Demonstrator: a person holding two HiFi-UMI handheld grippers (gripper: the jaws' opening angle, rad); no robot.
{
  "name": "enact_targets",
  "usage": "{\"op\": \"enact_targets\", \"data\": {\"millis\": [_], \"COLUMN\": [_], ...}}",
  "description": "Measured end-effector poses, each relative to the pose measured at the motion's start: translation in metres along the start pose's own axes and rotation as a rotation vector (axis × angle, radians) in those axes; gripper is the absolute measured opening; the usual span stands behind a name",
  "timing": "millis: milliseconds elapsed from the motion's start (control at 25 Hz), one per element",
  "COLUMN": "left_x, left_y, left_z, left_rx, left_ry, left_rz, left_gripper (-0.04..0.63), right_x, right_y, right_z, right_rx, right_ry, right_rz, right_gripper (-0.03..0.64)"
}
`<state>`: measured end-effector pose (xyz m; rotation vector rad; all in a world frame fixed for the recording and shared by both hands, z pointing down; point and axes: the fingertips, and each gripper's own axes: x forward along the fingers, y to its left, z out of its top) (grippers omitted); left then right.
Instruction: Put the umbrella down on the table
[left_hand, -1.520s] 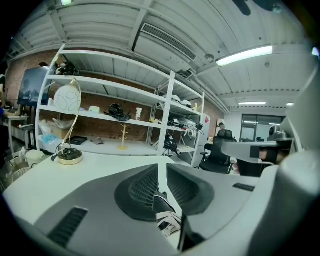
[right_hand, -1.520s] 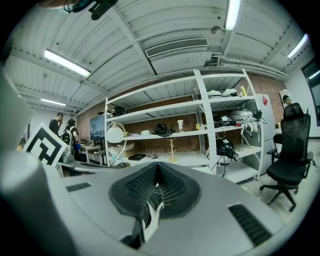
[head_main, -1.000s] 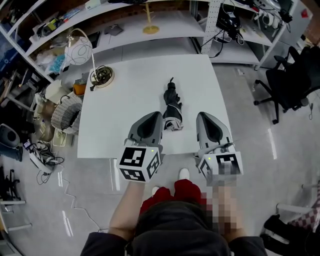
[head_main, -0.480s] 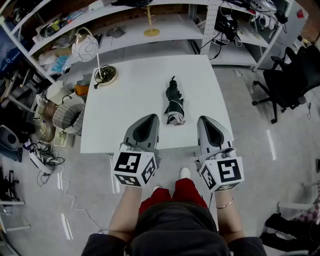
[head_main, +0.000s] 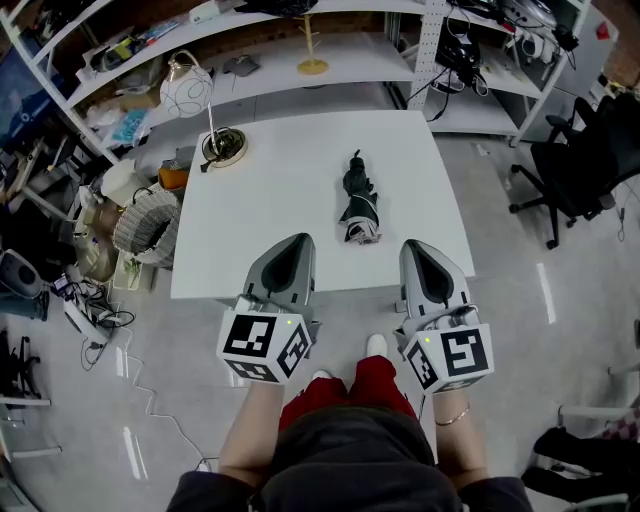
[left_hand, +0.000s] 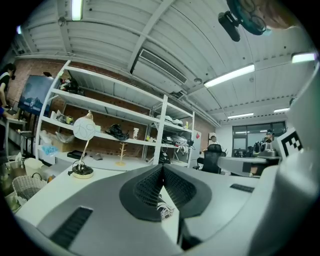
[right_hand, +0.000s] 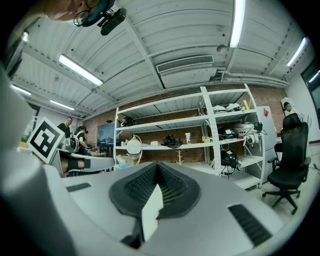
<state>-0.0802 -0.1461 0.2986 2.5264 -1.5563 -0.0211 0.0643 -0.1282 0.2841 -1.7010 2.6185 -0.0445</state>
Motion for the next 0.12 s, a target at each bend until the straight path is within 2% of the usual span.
{"op": "enact_targets", "data": {"millis": [120], "left_x": [-0.0096], "left_y": [0.0007], "left_z": [0.0024], "left_rx": [0.005], "left_ry": [-0.01], "left_rz": [-0.001], "left_gripper": [0.014], "right_x": [-0.0062], "right_y": [0.0053], "right_z": [0.0042], "right_rx": [0.003], "right_ry": [-0.014], "right_rz": [-0.004], "right_gripper": [0.015]}}
